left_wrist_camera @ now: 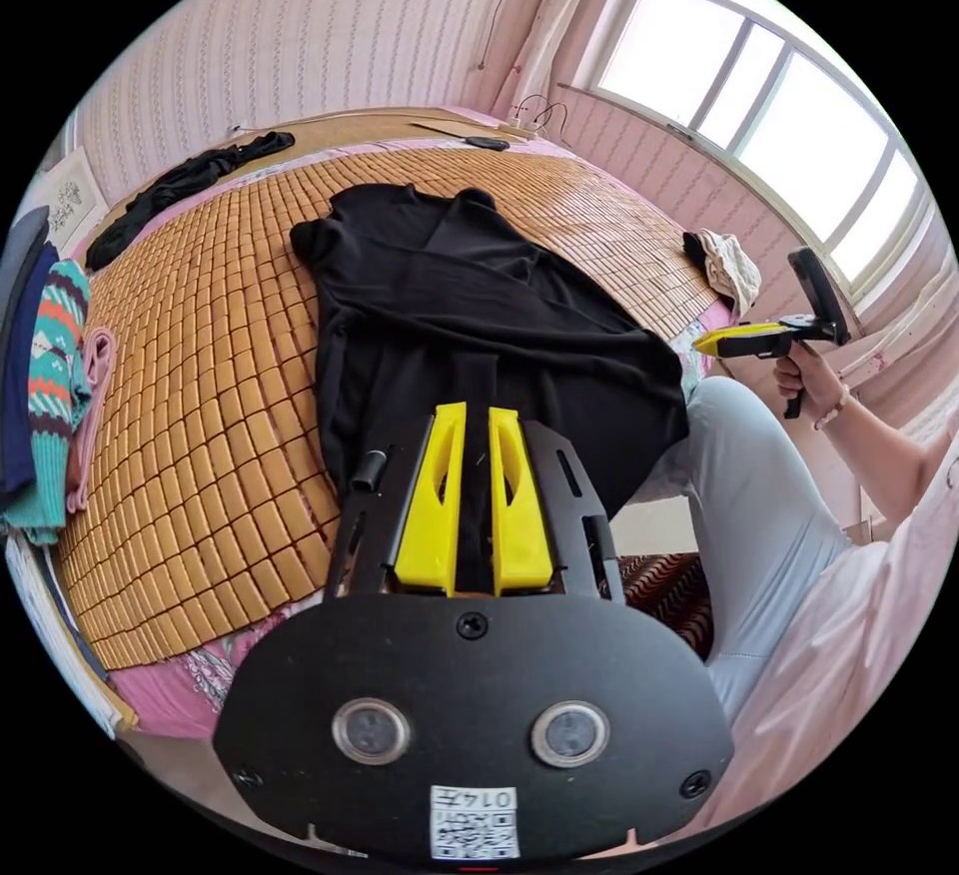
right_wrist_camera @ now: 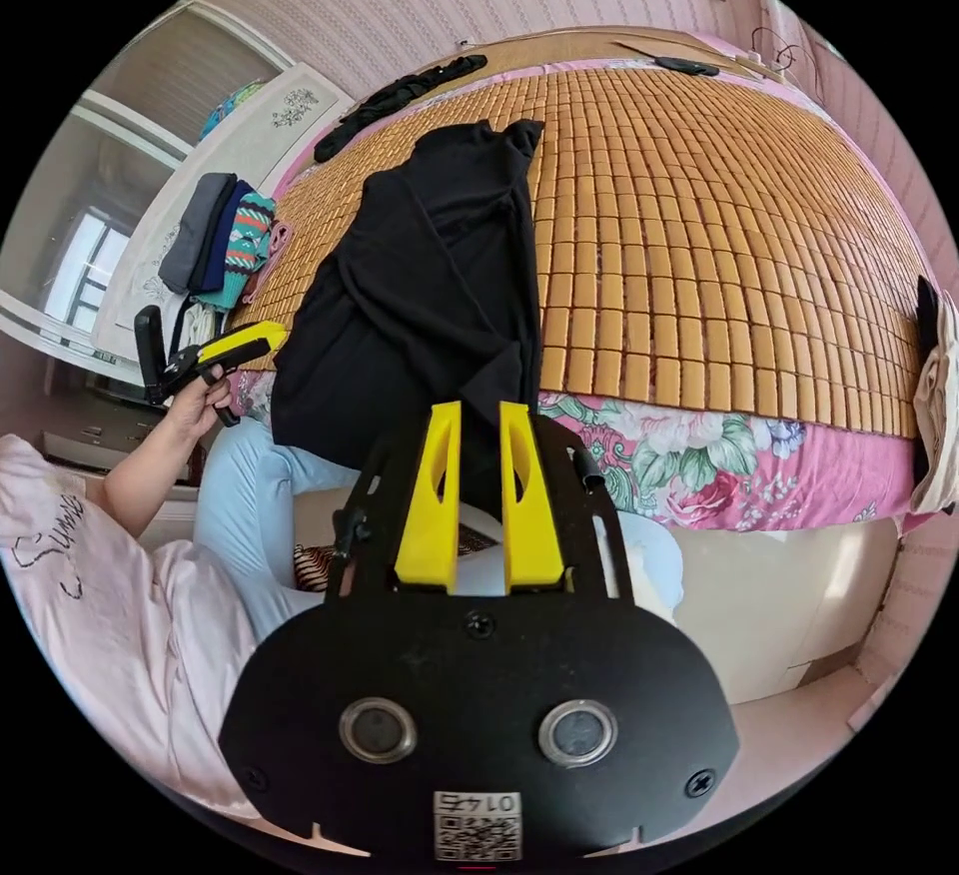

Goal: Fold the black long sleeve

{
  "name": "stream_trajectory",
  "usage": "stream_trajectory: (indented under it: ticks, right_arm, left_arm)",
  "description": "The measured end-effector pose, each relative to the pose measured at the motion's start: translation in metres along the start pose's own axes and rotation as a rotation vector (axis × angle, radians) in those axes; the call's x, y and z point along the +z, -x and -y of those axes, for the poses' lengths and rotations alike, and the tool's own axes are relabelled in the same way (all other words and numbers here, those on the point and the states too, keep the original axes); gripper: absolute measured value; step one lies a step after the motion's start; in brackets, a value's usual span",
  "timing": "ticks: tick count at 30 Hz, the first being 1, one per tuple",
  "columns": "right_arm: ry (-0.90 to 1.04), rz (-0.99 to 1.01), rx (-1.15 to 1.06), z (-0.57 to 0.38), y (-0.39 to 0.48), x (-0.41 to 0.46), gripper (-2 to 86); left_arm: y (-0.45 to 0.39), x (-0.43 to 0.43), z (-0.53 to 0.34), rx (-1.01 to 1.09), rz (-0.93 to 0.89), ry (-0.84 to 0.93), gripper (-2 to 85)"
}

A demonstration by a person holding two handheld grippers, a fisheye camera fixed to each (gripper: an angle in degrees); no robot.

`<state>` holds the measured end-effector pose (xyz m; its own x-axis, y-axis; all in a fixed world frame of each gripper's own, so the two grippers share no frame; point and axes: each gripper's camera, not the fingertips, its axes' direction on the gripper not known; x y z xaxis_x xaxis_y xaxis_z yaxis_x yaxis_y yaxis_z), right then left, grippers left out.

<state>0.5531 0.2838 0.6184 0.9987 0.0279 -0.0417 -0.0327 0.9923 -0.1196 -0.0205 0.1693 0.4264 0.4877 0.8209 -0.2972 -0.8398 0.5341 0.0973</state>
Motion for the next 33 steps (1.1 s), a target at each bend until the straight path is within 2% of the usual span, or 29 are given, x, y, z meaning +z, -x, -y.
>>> stream_trajectory:
  ticks: [3,7,9,14,17,18,22,25,27,31,33]
  right_arm:
    - [0.020,-0.043,-0.004,0.017,0.005,0.019,11.9]
    - [0.125,-0.081,0.027,0.028,-0.009,0.039,3.0]
    - [0.097,-0.089,0.088,0.026,-0.021,0.030,1.6]
    - [0.049,0.160,0.227,0.014,-0.065,0.016,0.4]
    - [0.048,0.241,0.252,0.016,-0.077,0.018,0.2]
    - [0.054,0.242,0.245,0.019,-0.077,0.018,0.2]
    - [0.079,0.231,0.211,0.030,-0.076,0.016,0.2]
    - [0.110,0.212,0.185,0.038,-0.074,0.012,0.3]
    - [0.147,0.201,0.162,0.044,-0.072,0.014,0.5]
    - [0.262,0.155,0.143,0.054,-0.066,0.032,1.7]
    - [0.303,0.105,0.144,0.057,-0.064,0.038,3.1]
  left_arm:
    - [-0.006,0.023,0.021,0.033,-0.057,0.037,5.1]
    - [-0.048,0.052,0.050,0.134,-0.163,0.053,5.5]
    - [-0.087,0.069,0.071,0.246,-0.205,0.075,6.3]
    - [-0.147,0.101,0.095,0.433,-0.250,0.109,7.5]
    - [-0.173,0.130,0.104,0.547,-0.193,0.191,6.1]
    - [-0.179,0.143,0.107,0.570,-0.131,0.253,3.2]
    - [-0.179,0.140,0.116,0.604,-0.095,0.241,-0.3]
    - [-0.171,0.110,0.118,0.627,-0.160,0.191,-0.7]
    - [-0.163,0.100,0.119,0.628,-0.228,0.209,-0.6]
    - [-0.147,0.120,0.120,0.599,-0.254,0.289,0.9]
    - [-0.131,0.132,0.122,0.526,-0.307,0.332,4.5]
